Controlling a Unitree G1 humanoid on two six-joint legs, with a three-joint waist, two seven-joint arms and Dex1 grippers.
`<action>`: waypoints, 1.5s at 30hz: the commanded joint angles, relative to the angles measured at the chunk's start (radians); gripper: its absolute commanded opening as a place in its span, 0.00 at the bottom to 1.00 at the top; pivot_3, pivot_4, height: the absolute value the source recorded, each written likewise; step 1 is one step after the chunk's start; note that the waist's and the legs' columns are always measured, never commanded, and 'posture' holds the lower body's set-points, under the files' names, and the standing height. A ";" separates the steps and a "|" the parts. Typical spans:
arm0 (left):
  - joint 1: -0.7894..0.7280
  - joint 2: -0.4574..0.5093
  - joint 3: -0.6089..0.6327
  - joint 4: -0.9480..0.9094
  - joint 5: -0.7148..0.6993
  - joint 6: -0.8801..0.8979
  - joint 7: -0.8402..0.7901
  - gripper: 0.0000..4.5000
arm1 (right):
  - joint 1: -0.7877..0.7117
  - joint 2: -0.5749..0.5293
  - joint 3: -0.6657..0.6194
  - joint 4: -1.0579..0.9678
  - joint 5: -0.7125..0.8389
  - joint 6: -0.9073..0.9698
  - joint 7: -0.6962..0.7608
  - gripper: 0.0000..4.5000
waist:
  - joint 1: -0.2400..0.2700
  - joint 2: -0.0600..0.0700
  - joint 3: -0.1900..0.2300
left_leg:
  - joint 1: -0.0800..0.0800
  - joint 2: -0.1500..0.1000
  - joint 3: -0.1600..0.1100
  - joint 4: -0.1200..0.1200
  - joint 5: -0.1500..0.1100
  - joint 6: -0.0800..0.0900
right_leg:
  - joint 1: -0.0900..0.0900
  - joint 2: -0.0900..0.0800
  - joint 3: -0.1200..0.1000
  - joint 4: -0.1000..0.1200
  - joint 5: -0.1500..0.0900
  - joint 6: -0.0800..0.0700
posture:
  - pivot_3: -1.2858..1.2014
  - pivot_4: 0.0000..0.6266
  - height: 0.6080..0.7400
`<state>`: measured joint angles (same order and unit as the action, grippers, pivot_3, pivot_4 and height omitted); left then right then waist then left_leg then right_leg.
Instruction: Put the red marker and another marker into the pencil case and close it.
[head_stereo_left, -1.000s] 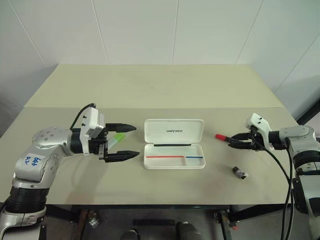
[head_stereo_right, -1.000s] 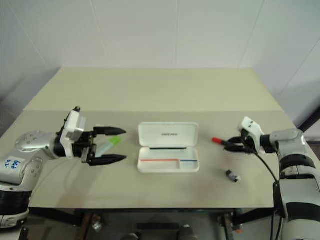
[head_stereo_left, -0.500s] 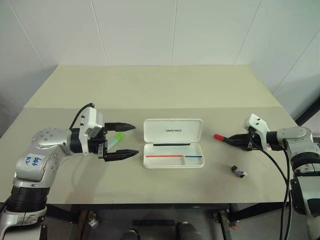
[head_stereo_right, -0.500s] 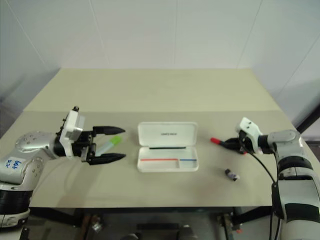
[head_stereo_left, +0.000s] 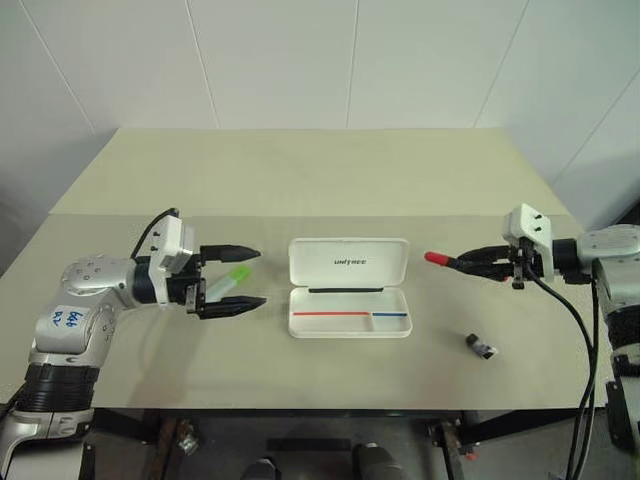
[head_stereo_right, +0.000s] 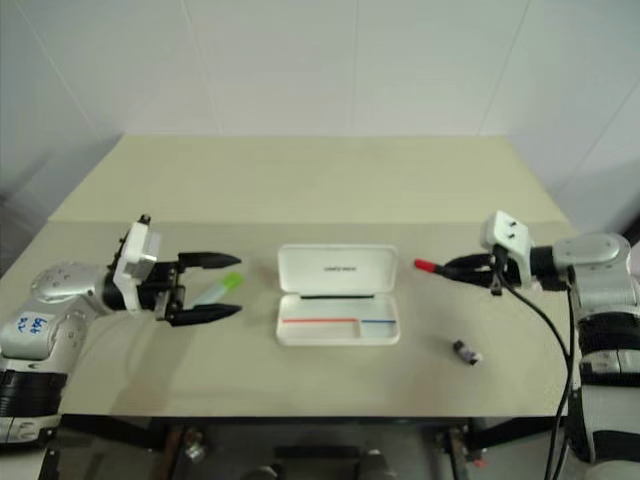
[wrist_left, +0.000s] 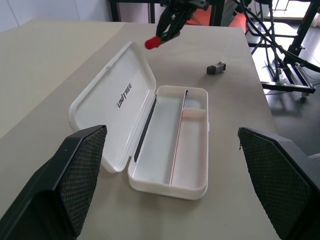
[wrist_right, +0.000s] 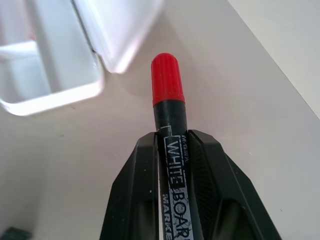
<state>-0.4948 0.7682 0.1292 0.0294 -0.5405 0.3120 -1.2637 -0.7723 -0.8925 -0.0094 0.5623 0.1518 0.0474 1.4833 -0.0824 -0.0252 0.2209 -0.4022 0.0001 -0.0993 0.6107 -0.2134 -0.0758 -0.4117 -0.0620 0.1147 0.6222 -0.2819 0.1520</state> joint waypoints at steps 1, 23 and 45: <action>0.013 0.030 0.044 0.026 0.007 -0.043 -0.018 1.00 | 0.087 -0.051 -0.046 -0.301 0.120 0.181 0.028 0.12 | 0.001 0.000 0.000 | 0.000 0.000 0.000 0.000 0.000 0.000 | 0.000 0.000 0.000 0.000 0.000 0.000 | 0.52 0.24 1.00; 0.164 0.050 0.132 -0.009 0.013 -0.105 0.027 1.00 | 0.131 0.244 0.259 -0.652 0.070 0.265 -0.271 0.12 | 0.002 -0.002 -0.001 | -0.001 0.001 0.000 0.001 0.000 0.001 | -0.001 0.000 0.000 -0.001 -0.004 -0.009 | 0.52 0.24 1.00; 0.196 0.023 0.141 -0.075 -0.003 -0.091 0.089 1.00 | -0.084 0.401 0.354 -0.217 -0.174 -0.105 -0.275 0.12 | -0.001 -0.002 -0.001 | 0.000 0.001 0.000 0.000 0.000 0.000 | -0.001 0.000 -0.002 0.000 -0.001 -0.005 | 0.52 0.24 1.00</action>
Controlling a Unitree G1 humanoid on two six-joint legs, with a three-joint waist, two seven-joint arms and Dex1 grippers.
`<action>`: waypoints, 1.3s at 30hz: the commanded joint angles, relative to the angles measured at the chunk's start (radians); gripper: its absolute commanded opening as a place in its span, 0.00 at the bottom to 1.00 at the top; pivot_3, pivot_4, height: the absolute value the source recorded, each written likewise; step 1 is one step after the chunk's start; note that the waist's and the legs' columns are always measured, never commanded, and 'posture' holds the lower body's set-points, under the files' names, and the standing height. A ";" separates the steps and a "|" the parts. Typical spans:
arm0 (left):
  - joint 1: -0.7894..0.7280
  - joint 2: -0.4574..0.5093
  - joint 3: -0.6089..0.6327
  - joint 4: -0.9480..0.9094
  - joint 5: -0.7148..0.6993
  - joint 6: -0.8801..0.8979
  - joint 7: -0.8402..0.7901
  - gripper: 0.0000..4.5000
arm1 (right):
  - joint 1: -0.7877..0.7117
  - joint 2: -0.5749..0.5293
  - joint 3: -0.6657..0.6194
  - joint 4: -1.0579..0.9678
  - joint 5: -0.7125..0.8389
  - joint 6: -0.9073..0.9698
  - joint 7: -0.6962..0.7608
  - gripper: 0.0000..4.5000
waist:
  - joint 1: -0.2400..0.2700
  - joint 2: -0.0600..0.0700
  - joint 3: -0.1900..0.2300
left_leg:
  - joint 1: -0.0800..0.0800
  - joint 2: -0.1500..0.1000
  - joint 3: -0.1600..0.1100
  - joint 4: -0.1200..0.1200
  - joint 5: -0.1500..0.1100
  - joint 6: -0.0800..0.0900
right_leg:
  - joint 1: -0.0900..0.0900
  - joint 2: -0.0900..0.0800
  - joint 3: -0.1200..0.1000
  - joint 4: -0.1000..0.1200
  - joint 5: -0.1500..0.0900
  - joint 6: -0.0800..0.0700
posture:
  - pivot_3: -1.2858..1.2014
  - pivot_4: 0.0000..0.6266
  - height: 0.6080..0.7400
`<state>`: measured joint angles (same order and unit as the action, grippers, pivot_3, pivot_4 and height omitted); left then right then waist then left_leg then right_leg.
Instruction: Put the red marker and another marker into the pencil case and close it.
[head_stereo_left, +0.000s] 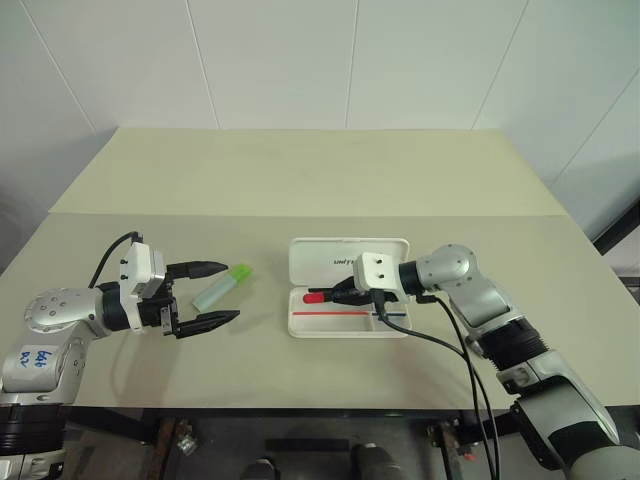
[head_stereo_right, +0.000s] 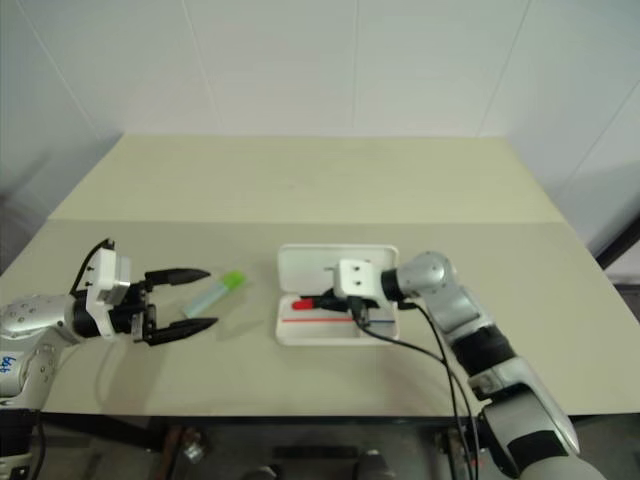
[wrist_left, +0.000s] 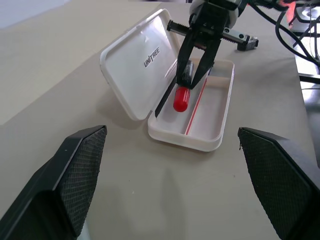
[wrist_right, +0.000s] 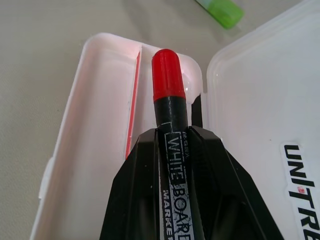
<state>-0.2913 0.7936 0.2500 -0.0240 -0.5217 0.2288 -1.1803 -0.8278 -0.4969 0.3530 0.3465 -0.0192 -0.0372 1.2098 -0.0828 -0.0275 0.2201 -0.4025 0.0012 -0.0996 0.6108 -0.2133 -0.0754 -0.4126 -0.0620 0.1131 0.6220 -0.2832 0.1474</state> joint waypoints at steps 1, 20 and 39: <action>-0.008 -0.003 0.020 -0.021 -0.022 -0.009 0.007 1.00 | -0.030 0.007 -0.011 0.005 -0.005 -0.026 -0.006 0.12 | -0.001 0.000 0.000 | 0.000 0.000 0.000 0.000 0.000 0.000 | 0.000 0.000 0.000 0.000 0.000 0.000 | 0.52 0.24 1.00; -0.041 -0.025 0.007 0.002 -0.010 -0.022 0.010 1.00 | 0.002 -0.012 -0.048 -0.106 0.042 0.034 0.007 0.71 | 0.000 0.000 0.000 | 0.000 0.000 0.000 0.000 0.000 0.000 | 0.000 0.000 0.000 0.000 0.001 0.001 | 0.52 0.24 1.00; 0.038 0.012 0.099 0.136 0.030 -0.122 0.002 1.00 | 0.297 -0.218 -0.381 -0.533 0.496 0.337 0.129 1.00 | 0.001 0.000 0.000 | 0.000 0.000 0.000 0.000 -0.001 0.000 | 0.000 0.000 0.000 -0.001 -0.004 -0.007 | 0.52 0.24 1.00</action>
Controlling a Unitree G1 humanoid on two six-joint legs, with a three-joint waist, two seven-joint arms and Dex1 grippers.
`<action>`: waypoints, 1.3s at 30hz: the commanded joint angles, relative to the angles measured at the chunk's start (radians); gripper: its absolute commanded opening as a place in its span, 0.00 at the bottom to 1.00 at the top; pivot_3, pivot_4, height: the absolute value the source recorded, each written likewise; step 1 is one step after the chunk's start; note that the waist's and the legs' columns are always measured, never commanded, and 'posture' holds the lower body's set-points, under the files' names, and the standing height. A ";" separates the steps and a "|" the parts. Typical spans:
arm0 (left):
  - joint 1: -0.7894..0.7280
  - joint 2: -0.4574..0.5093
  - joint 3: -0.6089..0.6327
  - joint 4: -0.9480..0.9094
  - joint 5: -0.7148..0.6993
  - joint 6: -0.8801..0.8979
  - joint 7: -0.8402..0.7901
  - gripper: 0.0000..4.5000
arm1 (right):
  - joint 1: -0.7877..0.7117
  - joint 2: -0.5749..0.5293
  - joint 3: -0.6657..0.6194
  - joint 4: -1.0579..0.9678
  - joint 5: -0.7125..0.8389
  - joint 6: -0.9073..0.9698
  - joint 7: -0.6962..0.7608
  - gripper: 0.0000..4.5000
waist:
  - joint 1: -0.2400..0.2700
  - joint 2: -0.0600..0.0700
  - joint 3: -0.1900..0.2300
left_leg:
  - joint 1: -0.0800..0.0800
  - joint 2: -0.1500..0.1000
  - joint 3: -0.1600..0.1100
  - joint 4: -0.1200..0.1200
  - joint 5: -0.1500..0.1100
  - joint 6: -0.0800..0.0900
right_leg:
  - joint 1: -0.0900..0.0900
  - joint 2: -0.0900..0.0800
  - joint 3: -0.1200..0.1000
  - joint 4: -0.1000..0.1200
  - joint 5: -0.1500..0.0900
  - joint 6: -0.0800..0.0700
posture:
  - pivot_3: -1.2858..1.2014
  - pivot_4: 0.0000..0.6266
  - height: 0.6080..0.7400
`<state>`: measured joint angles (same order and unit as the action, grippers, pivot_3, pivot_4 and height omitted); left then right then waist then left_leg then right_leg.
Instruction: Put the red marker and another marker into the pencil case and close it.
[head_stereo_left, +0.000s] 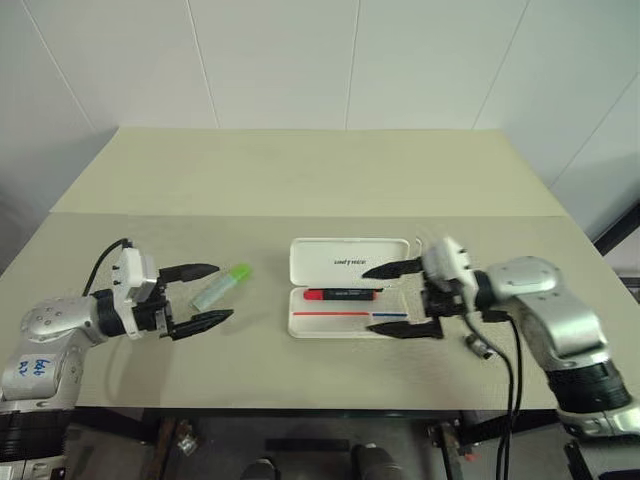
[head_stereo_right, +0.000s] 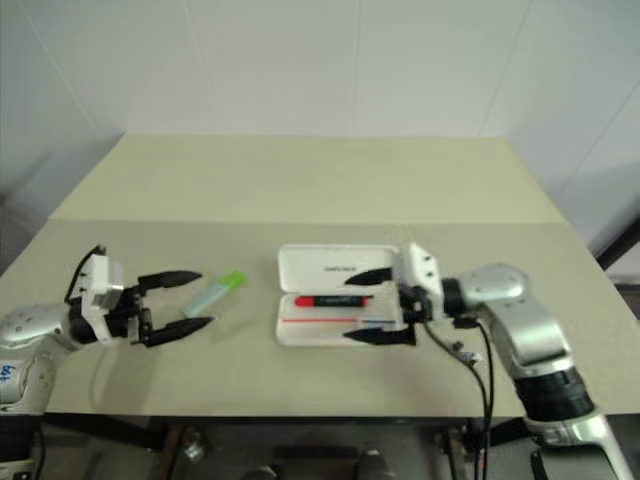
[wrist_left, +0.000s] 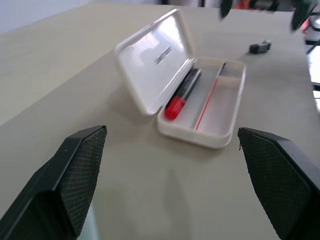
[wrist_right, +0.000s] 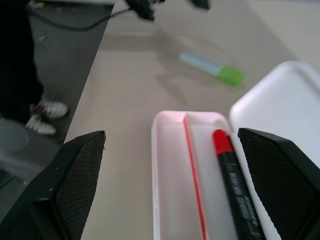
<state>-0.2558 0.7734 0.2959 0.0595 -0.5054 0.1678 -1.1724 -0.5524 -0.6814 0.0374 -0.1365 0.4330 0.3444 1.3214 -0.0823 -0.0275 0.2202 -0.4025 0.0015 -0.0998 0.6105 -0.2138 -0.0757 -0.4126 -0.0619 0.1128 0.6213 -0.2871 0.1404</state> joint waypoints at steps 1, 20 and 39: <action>-0.002 0.040 0.063 0.103 0.028 -0.099 -0.011 1.00 | 0.037 -0.049 -0.092 -0.057 0.057 -0.042 0.016 1.00 | 0.002 0.000 0.000 | 0.000 0.000 0.000 0.000 0.000 0.000 | 0.000 0.000 0.000 0.000 0.000 -0.001 | 0.52 0.24 1.00; -0.223 -0.056 -0.030 0.654 0.145 -0.297 -0.015 1.00 | 0.124 -0.165 -0.208 -0.150 0.119 -0.026 -0.057 1.00 | 0.014 0.000 0.000 | 0.000 0.000 0.001 0.000 0.000 0.000 | 0.000 0.000 0.001 -0.001 0.002 0.004 | 0.52 0.24 1.00; -0.256 -0.135 -0.081 0.741 0.206 -0.340 0.022 0.49 | 0.100 -0.161 -0.179 -0.198 0.137 0.009 -0.121 1.00 | 0.031 0.000 0.000 | 0.000 0.000 0.001 0.001 0.000 0.000 | 0.001 0.000 0.001 -0.001 0.002 0.003 | 0.52 0.24 1.00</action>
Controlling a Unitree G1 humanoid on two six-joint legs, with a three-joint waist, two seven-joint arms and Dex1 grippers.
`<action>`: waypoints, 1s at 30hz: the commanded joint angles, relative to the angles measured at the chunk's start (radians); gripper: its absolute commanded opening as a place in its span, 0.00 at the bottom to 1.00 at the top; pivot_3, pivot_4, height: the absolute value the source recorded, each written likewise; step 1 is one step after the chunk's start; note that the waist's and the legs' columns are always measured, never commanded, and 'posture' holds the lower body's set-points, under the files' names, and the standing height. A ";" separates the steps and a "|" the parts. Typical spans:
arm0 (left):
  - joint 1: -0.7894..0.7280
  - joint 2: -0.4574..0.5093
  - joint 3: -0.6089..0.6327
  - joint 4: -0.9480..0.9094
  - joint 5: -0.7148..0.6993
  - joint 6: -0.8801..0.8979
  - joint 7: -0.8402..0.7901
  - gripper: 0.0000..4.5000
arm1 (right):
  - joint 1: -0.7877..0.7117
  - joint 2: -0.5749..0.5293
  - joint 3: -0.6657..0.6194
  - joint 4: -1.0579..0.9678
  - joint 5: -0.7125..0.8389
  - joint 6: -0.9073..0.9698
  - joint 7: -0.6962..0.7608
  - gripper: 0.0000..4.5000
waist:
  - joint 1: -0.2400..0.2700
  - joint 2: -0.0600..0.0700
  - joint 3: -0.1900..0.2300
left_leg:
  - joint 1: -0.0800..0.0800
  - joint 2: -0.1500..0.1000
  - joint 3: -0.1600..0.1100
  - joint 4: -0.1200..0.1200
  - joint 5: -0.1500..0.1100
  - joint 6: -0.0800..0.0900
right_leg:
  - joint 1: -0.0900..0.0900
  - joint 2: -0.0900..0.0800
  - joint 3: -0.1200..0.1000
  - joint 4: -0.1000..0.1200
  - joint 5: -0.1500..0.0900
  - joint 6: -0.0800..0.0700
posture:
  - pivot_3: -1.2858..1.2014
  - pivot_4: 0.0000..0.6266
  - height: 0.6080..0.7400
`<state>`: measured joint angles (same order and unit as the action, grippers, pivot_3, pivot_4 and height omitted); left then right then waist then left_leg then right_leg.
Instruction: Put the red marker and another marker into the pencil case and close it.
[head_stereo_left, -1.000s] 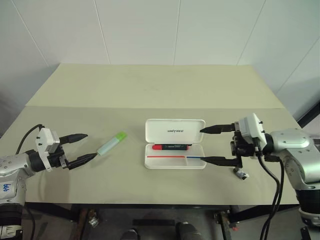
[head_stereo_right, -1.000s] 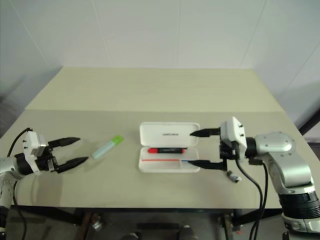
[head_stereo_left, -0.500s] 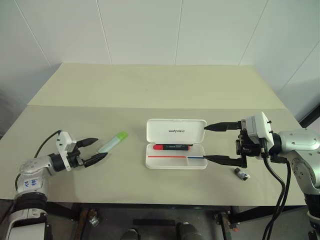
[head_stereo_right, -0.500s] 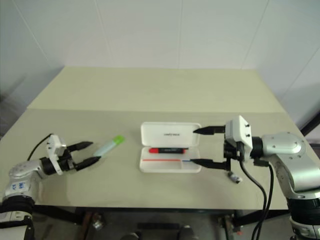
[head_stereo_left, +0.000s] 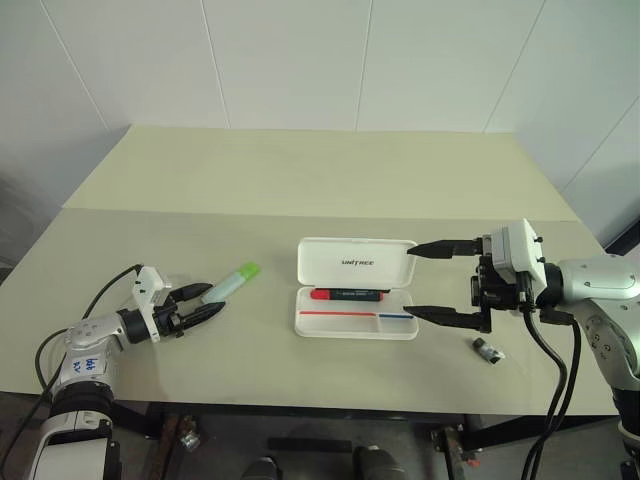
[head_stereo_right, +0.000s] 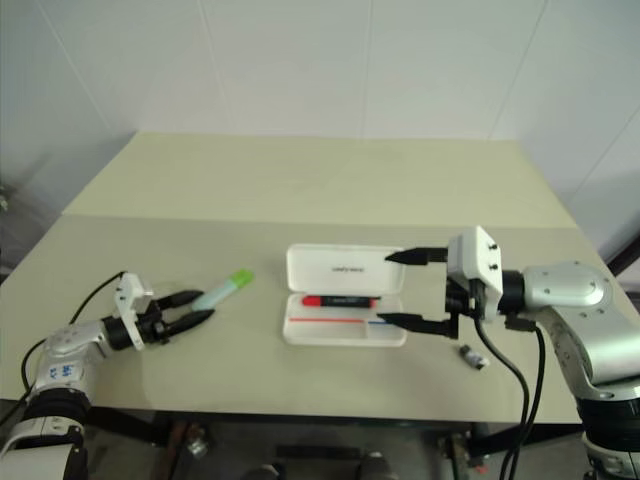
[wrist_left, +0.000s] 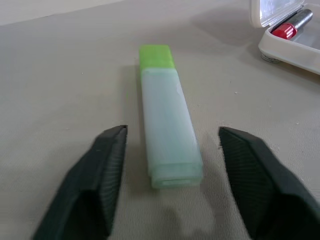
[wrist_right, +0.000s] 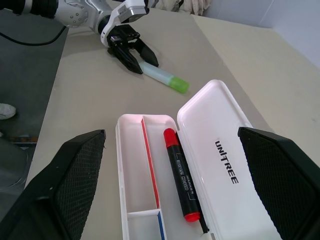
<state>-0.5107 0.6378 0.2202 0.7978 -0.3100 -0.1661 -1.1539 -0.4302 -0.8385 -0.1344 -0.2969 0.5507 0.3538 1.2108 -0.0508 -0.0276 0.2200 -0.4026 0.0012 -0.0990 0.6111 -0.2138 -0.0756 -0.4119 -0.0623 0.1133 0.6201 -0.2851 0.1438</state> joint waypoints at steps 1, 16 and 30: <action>-0.001 0.001 -0.005 0.002 0.010 -0.006 0.005 0.42 | -0.024 -0.003 -0.005 -0.036 0.019 -0.001 -0.012 1.00 | 0.000 0.000 0.000 | 0.000 0.000 0.000 0.000 0.000 0.000 | 0.000 0.000 0.000 0.000 0.000 0.000 | 0.52 0.24 1.00; 0.092 0.037 0.023 -0.290 -0.070 0.058 -0.055 0.24 | 0.015 0.012 0.005 0.035 -0.011 -0.056 -0.001 1.00 | 0.000 0.000 0.000 | -0.001 0.000 0.000 -0.001 0.000 0.000 | 0.000 0.000 0.000 -0.001 0.000 0.000 | 0.52 0.24 1.00; 0.116 0.099 -0.083 -0.764 -0.126 0.303 -0.060 0.24 | 0.128 0.017 -0.010 0.195 -0.059 -0.174 0.044 1.00 | 0.001 -0.001 0.000 | -0.001 0.000 0.000 0.000 0.000 0.000 | 0.001 0.000 0.000 -0.002 -0.004 -0.008 | 0.52 0.24 1.00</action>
<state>-0.3656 0.7462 0.1535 0.0833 -0.4091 0.1161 -1.2236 -0.3030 -0.8201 -0.1212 -0.0904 0.4834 0.1977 1.2464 -0.0496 -0.0284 0.2200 -0.4032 0.0015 -0.0986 0.6115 -0.2137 -0.0755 -0.4103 -0.0623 0.1134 0.6179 -0.2894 0.1358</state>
